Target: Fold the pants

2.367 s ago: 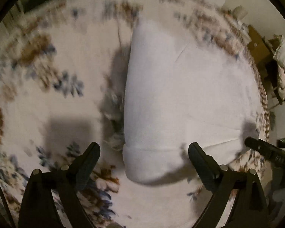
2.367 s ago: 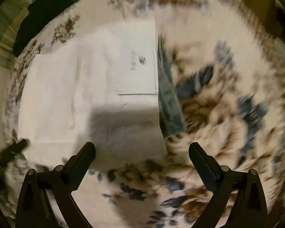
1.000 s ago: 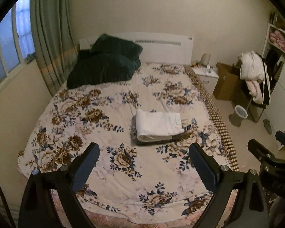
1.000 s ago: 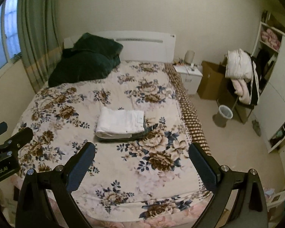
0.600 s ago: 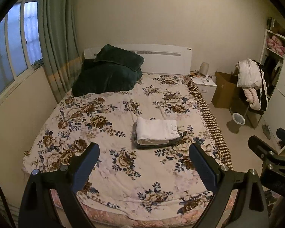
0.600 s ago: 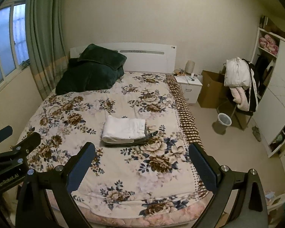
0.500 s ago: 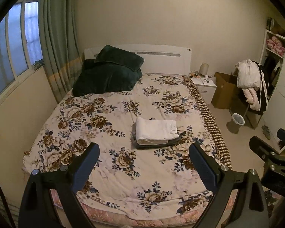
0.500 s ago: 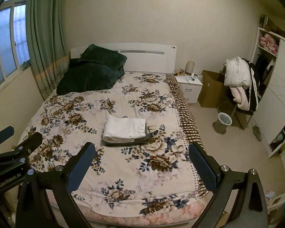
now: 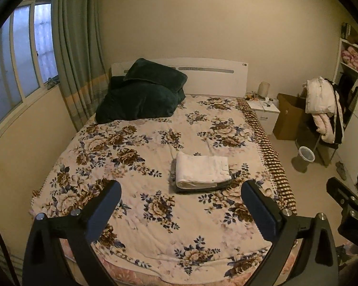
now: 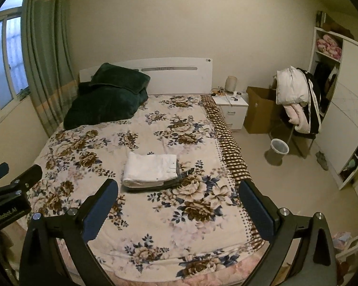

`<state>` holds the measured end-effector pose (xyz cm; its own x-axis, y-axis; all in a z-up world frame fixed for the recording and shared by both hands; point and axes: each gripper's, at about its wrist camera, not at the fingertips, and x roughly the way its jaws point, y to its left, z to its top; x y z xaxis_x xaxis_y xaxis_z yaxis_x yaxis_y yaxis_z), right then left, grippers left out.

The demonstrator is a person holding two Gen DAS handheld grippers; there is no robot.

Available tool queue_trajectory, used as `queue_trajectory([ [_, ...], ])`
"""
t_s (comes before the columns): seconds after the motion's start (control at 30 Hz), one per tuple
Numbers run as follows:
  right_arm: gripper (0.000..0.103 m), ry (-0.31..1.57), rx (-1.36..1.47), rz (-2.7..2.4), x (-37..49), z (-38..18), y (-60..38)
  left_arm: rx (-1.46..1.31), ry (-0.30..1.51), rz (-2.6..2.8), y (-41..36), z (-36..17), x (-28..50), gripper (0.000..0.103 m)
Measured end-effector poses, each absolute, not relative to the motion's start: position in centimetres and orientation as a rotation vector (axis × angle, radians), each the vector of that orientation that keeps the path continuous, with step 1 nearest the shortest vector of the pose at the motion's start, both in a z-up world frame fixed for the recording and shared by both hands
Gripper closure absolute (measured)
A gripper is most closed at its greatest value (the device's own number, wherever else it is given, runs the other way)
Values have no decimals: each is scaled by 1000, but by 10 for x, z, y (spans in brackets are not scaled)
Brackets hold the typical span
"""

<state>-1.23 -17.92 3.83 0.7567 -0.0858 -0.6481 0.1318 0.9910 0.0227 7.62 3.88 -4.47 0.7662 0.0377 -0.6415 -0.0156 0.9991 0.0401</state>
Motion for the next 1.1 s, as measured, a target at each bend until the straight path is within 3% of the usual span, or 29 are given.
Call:
queue_trajectory([
  [0.4, 0, 741, 62, -130, 58, -2, -184, 50, 748, 62, 35, -71, 108, 0],
  [1.1, 0, 787, 55, -129, 71, -39, -172, 62, 755, 73, 36, -80, 117, 0],
])
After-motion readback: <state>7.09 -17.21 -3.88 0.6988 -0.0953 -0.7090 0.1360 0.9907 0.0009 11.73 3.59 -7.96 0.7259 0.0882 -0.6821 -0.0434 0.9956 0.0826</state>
